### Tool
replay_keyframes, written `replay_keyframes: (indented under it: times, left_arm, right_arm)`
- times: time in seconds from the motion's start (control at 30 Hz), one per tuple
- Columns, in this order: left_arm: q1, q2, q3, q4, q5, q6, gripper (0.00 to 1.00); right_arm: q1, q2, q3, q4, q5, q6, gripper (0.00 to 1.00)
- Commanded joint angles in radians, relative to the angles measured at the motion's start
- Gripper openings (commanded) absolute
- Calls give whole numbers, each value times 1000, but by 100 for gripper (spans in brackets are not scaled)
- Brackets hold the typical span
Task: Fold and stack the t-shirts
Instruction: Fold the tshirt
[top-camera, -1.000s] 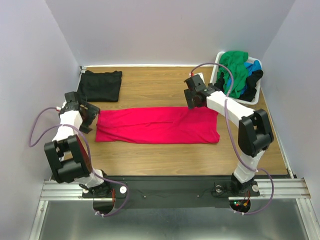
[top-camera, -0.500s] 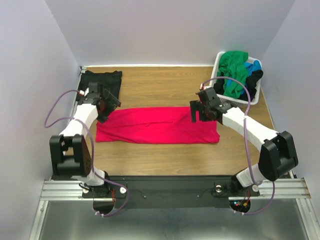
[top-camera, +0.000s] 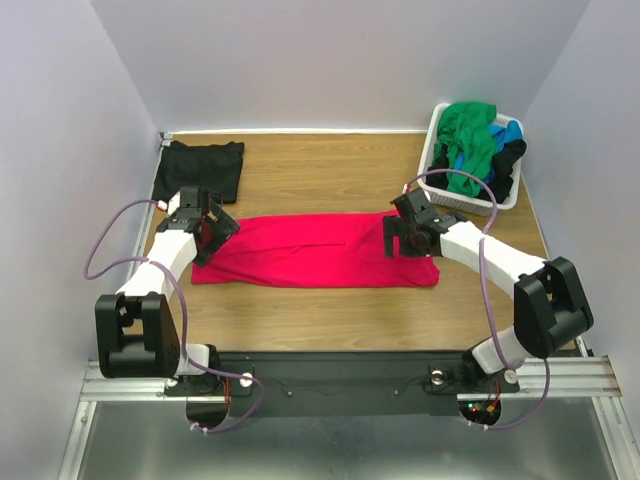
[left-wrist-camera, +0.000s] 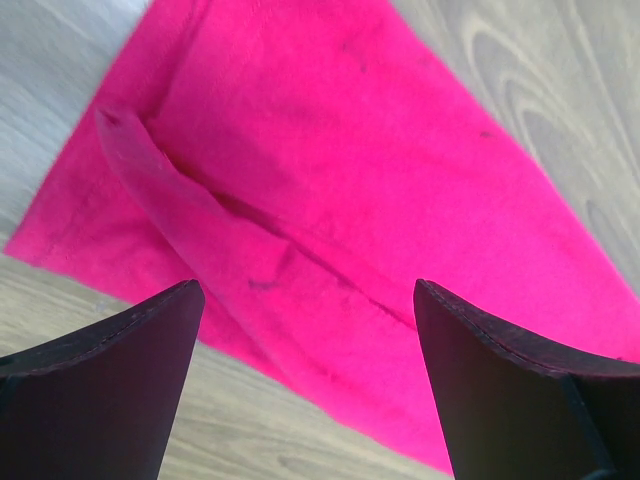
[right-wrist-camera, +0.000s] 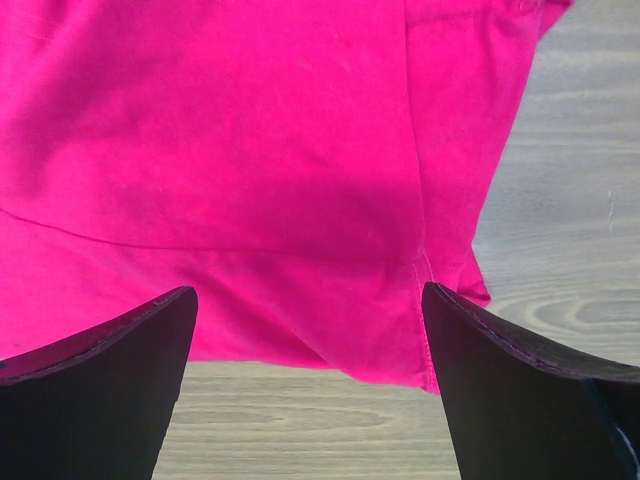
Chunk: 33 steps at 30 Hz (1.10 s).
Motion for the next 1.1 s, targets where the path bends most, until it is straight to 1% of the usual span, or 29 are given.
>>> replay_keyframes:
  times: [0.0, 0.17, 0.2, 0.3, 0.47, 0.6, 0.7, 0.77, 0.9, 0.93, 0.97, 1.0, 1.03, 1.07]
  left_arm:
    - [1, 25, -6, 20, -38, 2, 99]
    - [16, 105, 9, 24, -102, 4, 99]
    - [43, 114, 23, 29, -104, 4, 99]
    - [82, 166, 53, 90, -72, 15, 99]
    - [85, 261, 132, 63, -84, 35, 99]
    - [104, 329, 132, 49, -90, 45, 99]
    - [130, 370, 113, 55, -61, 68, 99]
    - [154, 392, 116, 52, -14, 88, 98]
    - [160, 349, 135, 41, 63, 91, 98]
    - [157, 310, 167, 16, 63, 91, 98]
    - [156, 282, 182, 3, 60, 91, 99]
    - [148, 212, 214, -8, 51, 94, 99]
    - [118, 168, 227, -17, 11, 99, 99]
    - [117, 125, 238, -15, -19, 101, 99]
  right_arm:
    - [-6, 16, -11, 45, 40, 13, 100]
    - [-6, 36, 0, 49, 61, 1, 100]
    - [-6, 38, 0, 50, 64, -1, 100]
    - [-6, 51, -2, 53, 69, -2, 100]
    - [-8, 85, -5, 55, 105, -7, 100]
    - [-8, 110, 7, 53, 124, -7, 100]
    - [-8, 120, 7, 56, 122, -9, 100]
    - [-8, 117, 3, 56, 122, -9, 100]
    - [-6, 96, 15, 56, 118, -18, 100]
    - [-8, 87, 18, 56, 116, -21, 100]
    - [-8, 76, 21, 56, 116, -22, 100]
    - [-8, 47, 23, 56, 115, -22, 100]
    - [-6, 30, 21, 58, 115, -19, 100]
    - [-8, 10, 20, 58, 115, -15, 100]
